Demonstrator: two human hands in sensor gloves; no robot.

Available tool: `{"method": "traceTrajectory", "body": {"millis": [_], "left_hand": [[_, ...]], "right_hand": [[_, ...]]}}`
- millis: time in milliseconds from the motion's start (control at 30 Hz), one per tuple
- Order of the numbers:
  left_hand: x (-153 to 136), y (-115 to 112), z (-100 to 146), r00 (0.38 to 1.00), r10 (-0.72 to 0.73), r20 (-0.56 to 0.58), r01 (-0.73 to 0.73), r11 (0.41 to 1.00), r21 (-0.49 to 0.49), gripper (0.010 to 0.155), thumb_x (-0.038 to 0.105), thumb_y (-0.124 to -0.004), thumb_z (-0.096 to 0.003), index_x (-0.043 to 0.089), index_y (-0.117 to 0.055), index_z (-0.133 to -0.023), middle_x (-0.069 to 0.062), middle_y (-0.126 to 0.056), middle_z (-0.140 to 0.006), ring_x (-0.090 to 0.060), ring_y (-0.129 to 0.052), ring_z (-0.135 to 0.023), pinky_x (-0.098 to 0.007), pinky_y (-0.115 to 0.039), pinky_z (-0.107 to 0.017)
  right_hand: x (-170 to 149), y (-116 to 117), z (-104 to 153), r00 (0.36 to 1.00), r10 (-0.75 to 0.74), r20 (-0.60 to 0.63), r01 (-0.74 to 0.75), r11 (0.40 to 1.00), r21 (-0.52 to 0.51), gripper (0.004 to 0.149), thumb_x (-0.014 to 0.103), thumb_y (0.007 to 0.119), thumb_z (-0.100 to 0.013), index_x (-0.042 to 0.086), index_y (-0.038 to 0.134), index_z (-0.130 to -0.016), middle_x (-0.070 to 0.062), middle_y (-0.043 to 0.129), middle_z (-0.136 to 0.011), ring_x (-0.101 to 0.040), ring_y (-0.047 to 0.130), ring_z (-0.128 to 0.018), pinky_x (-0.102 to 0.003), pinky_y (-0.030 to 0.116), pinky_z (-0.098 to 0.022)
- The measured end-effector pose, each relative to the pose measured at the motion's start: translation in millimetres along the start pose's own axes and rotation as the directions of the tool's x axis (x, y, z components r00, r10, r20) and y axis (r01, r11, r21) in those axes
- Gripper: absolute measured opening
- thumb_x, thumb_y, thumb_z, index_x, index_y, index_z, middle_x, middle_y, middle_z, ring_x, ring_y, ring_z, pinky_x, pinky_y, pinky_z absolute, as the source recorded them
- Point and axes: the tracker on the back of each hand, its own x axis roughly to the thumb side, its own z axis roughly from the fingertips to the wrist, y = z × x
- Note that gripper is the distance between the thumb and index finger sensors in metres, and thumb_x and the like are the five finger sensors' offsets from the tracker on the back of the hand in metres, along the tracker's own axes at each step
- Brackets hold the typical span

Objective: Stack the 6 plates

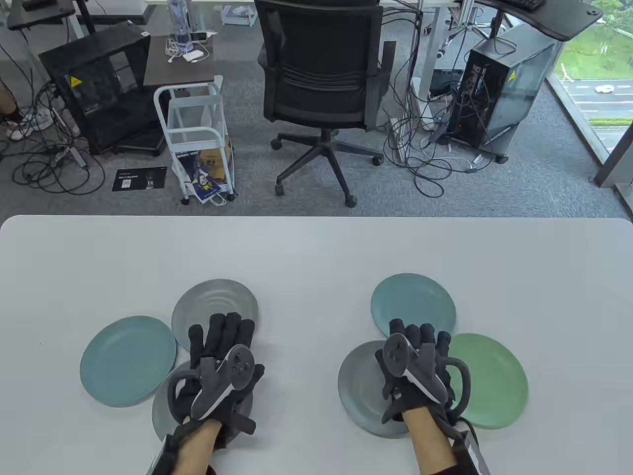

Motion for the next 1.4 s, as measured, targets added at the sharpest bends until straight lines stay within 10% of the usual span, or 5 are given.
{"method": "traceTrajectory", "body": {"millis": [567, 1400], "left_hand": [[-4.6, -10.2, -5.4, 0.998, 0.049, -0.027, -0.050, 0.998, -0.025, 0.088, 0.068, -0.073, -0.0310, 0.054, -0.022, -0.102, 0.027, -0.020, -0.118, -0.005, -0.018, -0.121, -0.045, -0.006, -0.089], [-10.6, -12.5, -6.4, 0.997, 0.065, -0.052, -0.068, 0.996, -0.053, 0.086, 0.067, -0.073, -0.0316, 0.053, -0.026, -0.102, 0.025, -0.021, -0.118, -0.007, -0.021, -0.120, -0.046, -0.007, -0.089]], "right_hand": [[-35.0, -0.6, -7.4, 0.996, 0.053, -0.077, -0.045, 0.993, 0.105, 0.076, 0.053, 0.085, -0.047, 0.029, 0.047, -0.108, 0.004, 0.079, -0.091, -0.032, 0.058, -0.101, -0.060, 0.033, -0.078], [-30.3, 17.2, -19.1, 0.998, 0.042, -0.043, -0.033, 0.983, 0.181, 0.067, 0.043, 0.081, -0.049, 0.030, 0.050, -0.106, 0.002, 0.083, -0.090, -0.033, 0.055, -0.098, -0.060, 0.030, -0.077]]}}
